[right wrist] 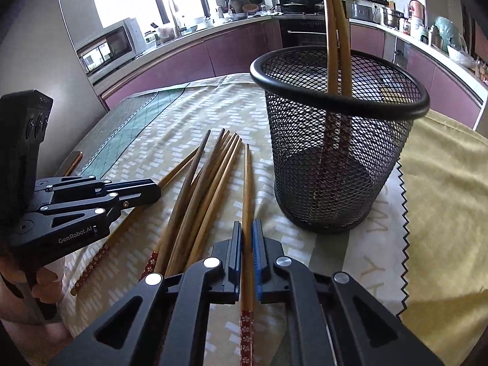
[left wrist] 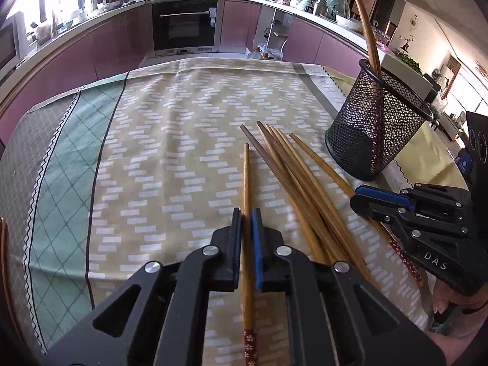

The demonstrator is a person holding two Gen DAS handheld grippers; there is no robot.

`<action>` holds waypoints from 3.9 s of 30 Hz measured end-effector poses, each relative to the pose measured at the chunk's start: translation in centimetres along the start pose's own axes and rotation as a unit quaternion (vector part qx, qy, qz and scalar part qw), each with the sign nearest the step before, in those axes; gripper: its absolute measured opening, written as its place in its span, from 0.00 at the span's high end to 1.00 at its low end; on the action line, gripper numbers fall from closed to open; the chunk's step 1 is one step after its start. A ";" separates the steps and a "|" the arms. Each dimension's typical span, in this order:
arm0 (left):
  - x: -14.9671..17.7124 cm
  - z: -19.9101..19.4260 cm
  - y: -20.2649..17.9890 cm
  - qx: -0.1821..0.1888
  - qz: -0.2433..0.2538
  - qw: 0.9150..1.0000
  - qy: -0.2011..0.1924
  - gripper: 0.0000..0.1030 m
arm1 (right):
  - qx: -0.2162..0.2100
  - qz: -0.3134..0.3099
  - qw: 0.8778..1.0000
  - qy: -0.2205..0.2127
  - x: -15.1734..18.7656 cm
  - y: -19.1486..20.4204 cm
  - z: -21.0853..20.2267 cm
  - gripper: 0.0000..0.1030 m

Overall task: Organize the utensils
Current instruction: 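Raise the chopstick upright with the right gripper over the mesh cup, then lower the chopstick into the mesh cup and open the right gripper, then move the right gripper back to the pile and grasp a chopstick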

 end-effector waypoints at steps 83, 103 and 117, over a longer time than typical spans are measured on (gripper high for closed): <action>-18.1 -7.9 -12.4 0.165 0.053 0.973 -0.150 0.93 | -0.002 0.018 0.975 -0.222 -15.8 -6.6 -7.5 0.94; -15.0 0.0 -11.5 0.144 0.061 0.986 -0.057 0.91 | 0.007 0.026 0.993 -0.114 -12.2 -6.8 -3.4 0.93; -11.9 -5.7 -7.3 0.101 0.046 0.984 -0.136 0.60 | -0.035 -0.025 0.985 -0.166 -10.5 -2.6 -9.6 0.65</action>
Point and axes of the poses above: each gripper's, at about its wrist camera, not at the fingertips, and z roughly the way its jaws point, y to its left, x to its underside, the point moved 8 cm from there along z, roughly the way its jaws point, and after that the axes turned 12 degrees about -y, right-handed, at the moved point
